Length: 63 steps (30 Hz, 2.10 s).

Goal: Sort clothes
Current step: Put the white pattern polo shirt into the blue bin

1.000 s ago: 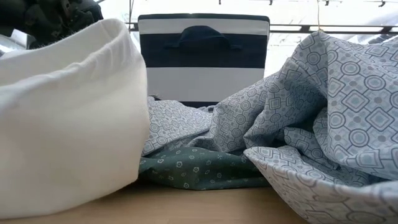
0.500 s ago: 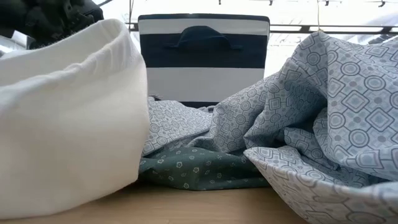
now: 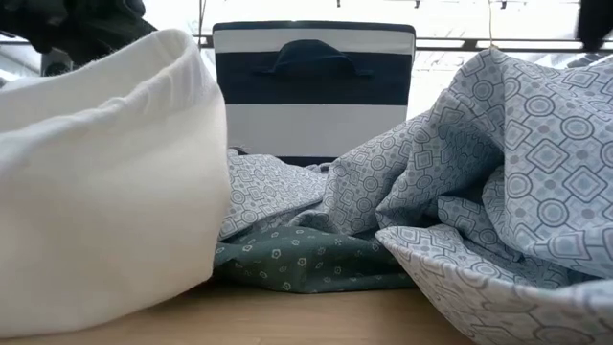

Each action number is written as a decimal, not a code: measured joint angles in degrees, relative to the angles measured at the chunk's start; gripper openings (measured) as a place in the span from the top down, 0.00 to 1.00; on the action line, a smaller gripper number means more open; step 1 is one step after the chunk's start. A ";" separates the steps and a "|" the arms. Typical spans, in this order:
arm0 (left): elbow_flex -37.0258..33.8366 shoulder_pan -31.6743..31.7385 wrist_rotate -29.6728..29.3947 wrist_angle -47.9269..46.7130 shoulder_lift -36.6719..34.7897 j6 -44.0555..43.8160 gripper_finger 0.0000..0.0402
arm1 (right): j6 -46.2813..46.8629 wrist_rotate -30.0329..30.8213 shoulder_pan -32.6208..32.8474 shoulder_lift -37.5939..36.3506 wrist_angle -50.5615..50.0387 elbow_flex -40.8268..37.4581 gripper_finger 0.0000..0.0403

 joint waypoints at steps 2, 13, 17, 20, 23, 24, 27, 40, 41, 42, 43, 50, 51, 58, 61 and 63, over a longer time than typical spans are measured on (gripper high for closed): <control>0.00 -1.30 -1.74 0.07 0.00 -0.03 0.67 | 2.37 -0.26 2.04 0.44 3.79 -3.68 0.65; 0.00 -2.24 -3.07 0.51 -0.02 -0.02 0.67 | -13.41 -0.99 4.11 5.23 34.13 -13.41 0.64; 0.00 -2.24 -3.07 0.51 -0.02 -0.01 0.67 | -15.90 -0.66 3.57 9.22 34.87 -14.74 0.64; 0.00 -2.24 -3.07 0.50 0.01 -0.01 0.67 | -19.63 1.13 2.75 13.15 35.29 -15.37 0.64; 0.00 -2.24 -3.07 0.65 0.38 -0.02 0.67 | -24.40 3.75 1.44 17.60 37.41 -15.57 0.64; 0.00 -2.24 -3.07 0.61 0.39 -0.01 0.67 | -26.19 4.10 0.83 19.09 38.28 -15.57 0.64; 0.00 -2.24 -3.08 1.02 1.08 -0.01 0.67 | -27.93 3.53 -1.79 23.53 41.34 -15.57 0.67; 0.00 -2.19 -3.11 1.63 2.83 -0.02 0.67 | -40.26 -5.04 -7.75 25.19 51.19 -5.70 0.99; 0.03 -2.15 -3.28 2.22 3.13 -0.01 0.67 | -41.80 -4.47 -7.91 24.63 51.09 -3.69 0.99; 0.04 -2.15 -3.49 2.22 3.35 0.01 0.67 | -43.49 -3.78 -8.14 24.20 50.87 -1.54 0.99; 0.02 -2.13 -3.52 1.84 3.45 0.08 0.67 | -45.12 -3.01 -8.37 23.93 50.60 0.75 0.99; 0.02 -2.13 -4.23 2.61 3.67 0.30 0.67 | -57.11 0.60 -11.69 24.38 48.04 17.50 1.00; 0.02 -2.13 -4.32 2.63 3.65 0.30 0.67 | -59.09 0.59 -12.41 24.39 47.97 19.54 1.00; 0.02 -2.13 -4.31 2.57 3.67 0.42 0.67 | -69.76 2.33 -18.08 24.39 49.31 33.23 1.00; 0.02 -2.13 -4.39 2.59 3.65 1.39 0.67 | -75.15 2.30 -20.44 24.39 51.44 37.42 1.00; 0.02 -2.13 -4.61 2.61 3.67 1.54 0.67 | -78.61 2.21 -22.42 24.39 54.18 39.86 1.00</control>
